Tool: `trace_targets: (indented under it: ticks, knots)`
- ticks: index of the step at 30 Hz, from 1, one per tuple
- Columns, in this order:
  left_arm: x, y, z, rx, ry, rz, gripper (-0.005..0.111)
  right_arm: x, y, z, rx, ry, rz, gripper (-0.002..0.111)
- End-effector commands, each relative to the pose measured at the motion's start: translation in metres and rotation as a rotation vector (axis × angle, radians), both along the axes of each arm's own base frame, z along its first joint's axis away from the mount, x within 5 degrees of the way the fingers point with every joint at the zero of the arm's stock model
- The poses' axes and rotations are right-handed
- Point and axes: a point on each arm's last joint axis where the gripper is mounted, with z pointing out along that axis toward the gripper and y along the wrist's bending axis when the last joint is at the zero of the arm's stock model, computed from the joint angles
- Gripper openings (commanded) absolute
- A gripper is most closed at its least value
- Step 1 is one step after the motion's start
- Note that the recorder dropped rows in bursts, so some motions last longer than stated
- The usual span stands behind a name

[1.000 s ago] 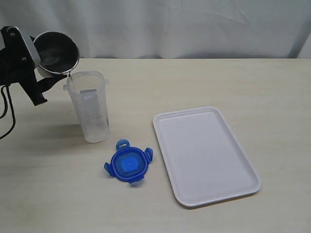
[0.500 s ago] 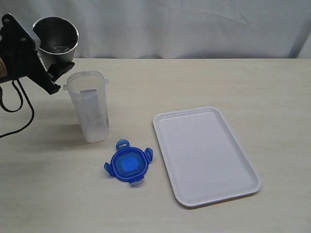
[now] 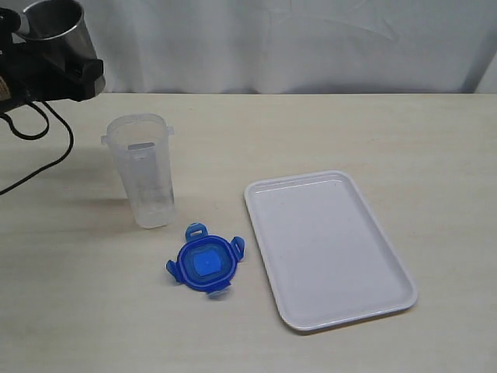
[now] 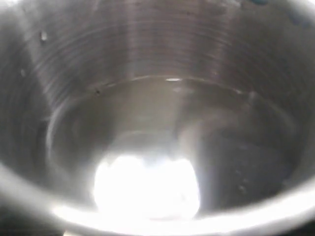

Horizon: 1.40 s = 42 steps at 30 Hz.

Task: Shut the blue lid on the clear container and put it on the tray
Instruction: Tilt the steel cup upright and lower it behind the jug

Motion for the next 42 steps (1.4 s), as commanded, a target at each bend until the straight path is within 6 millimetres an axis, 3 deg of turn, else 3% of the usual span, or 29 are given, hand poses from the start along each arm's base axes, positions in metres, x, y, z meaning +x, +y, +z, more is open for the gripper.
trace_targets:
  ticks: [1,4,9,12,19,30,42]
  knots:
    - [0.024,-0.002,-0.012,-0.089,-0.003,-0.004,0.000,0.000,0.000,-0.001,-0.002,-0.002,0.003,0.004]
    - [0.049,0.002,-0.026,-0.070,0.042,0.038,0.000,0.000,0.000,-0.001,-0.002,-0.002,0.003,0.004]
    - [0.078,0.010,-0.020,0.030,0.063,0.085,0.000,0.000,0.000,-0.001,-0.002,-0.002,0.003,0.004]
    - [0.079,0.009,-0.018,0.008,0.048,0.075,0.000,0.000,0.000,-0.001,-0.002,-0.002,0.003,0.004]
    - [0.084,0.012,-0.061,-0.010,0.109,0.064,0.000,0.000,0.000,-0.001,-0.002,-0.002,0.003,0.004]
    - [0.085,0.014,-0.095,-0.057,0.126,0.048,0.000,0.000,0.000,-0.001,-0.002,-0.002,0.003,0.004]
    - [0.084,0.014,-0.116,0.000,0.135,0.023,0.000,0.000,0.000,-0.001,-0.002,-0.002,0.003,0.004]
